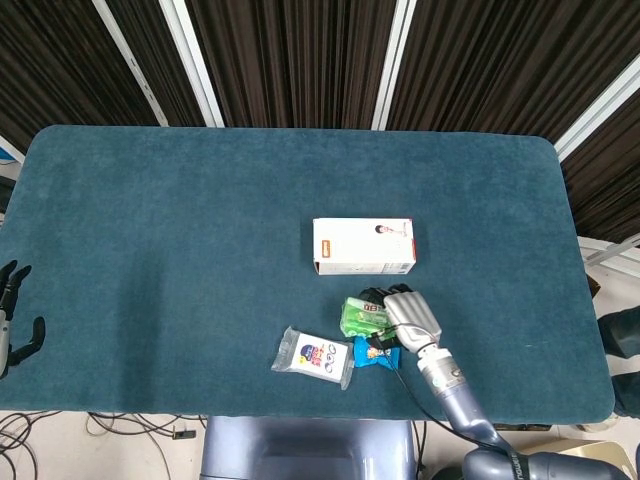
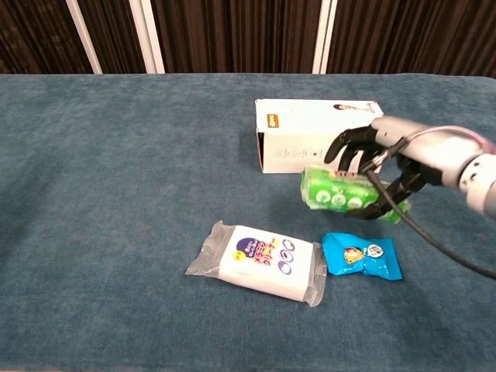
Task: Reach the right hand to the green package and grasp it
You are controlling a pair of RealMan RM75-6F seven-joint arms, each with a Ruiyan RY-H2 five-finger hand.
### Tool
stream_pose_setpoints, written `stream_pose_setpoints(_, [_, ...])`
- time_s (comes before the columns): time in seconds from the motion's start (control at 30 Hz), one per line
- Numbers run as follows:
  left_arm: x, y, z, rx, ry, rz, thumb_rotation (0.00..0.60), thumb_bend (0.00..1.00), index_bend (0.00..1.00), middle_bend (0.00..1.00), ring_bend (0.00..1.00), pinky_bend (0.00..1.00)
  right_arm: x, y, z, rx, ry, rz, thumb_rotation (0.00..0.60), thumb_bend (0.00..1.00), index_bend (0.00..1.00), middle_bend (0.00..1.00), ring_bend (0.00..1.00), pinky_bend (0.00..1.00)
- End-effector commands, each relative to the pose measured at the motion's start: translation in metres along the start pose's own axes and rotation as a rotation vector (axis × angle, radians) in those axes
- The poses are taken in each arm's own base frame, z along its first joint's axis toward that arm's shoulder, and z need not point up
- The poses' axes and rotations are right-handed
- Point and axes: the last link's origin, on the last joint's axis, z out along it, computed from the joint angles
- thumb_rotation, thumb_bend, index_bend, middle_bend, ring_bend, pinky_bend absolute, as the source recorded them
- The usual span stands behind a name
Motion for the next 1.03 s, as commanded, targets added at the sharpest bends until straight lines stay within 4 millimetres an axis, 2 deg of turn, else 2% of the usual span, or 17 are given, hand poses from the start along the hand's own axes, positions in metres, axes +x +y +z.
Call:
stream_pose_setpoints(0.03, [0.000, 0.000, 0.000, 0.000, 0.000, 0.001, 0.600, 0.49, 0.07, 0.00, 0.00, 0.00, 0.038, 0.000, -0.004, 0.045, 0.064, 0.138, 0.600, 0.36, 0.33, 0.43, 0.49, 0.25])
stream_pose_setpoints(0.23, [0.000, 0.001, -0.001, -0.001, 0.002, 0.000, 0.600, 0.49, 0.07, 0.00, 0.00, 0.00, 0.078, 0.002, -0.007, 0.083, 0.114, 0.301, 0.600, 0.36, 0.33, 0.43, 0.49, 0.25])
stream_pose_setpoints(0.43, [0.000, 0.001, -0.002, 0.000, 0.006, 0.000, 0.600, 0.49, 0.07, 0.00, 0.00, 0.00, 0.112, 0.010, -0.021, 0.108, 0.147, 0.497, 0.600, 0.36, 0.34, 0.43, 0.49, 0.25])
stream_pose_setpoints(0.73, [0.001, 0.001, -0.002, 0.001, 0.009, -0.001, 0.600, 0.49, 0.07, 0.00, 0.00, 0.00, 0.138, 0.015, -0.029, 0.191, 0.159, 0.784, 0.600, 0.35, 0.34, 0.43, 0.49, 0.25])
stream_pose_setpoints(0.9, [0.001, 0.001, -0.002, 0.002, 0.010, -0.004, 0.600, 0.49, 0.07, 0.00, 0.00, 0.00, 0.146, 0.016, -0.030, 0.228, 0.153, 0.877, 0.600, 0.35, 0.34, 0.44, 0.49, 0.25])
stream_pose_setpoints(1.03, [0.001, 0.001, -0.002, 0.001, 0.010, -0.004, 0.600, 0.49, 0.07, 0.00, 0.00, 0.00, 0.147, 0.015, -0.028, 0.238, 0.147, 0.884, 0.600, 0.35, 0.34, 0.44, 0.49, 0.25])
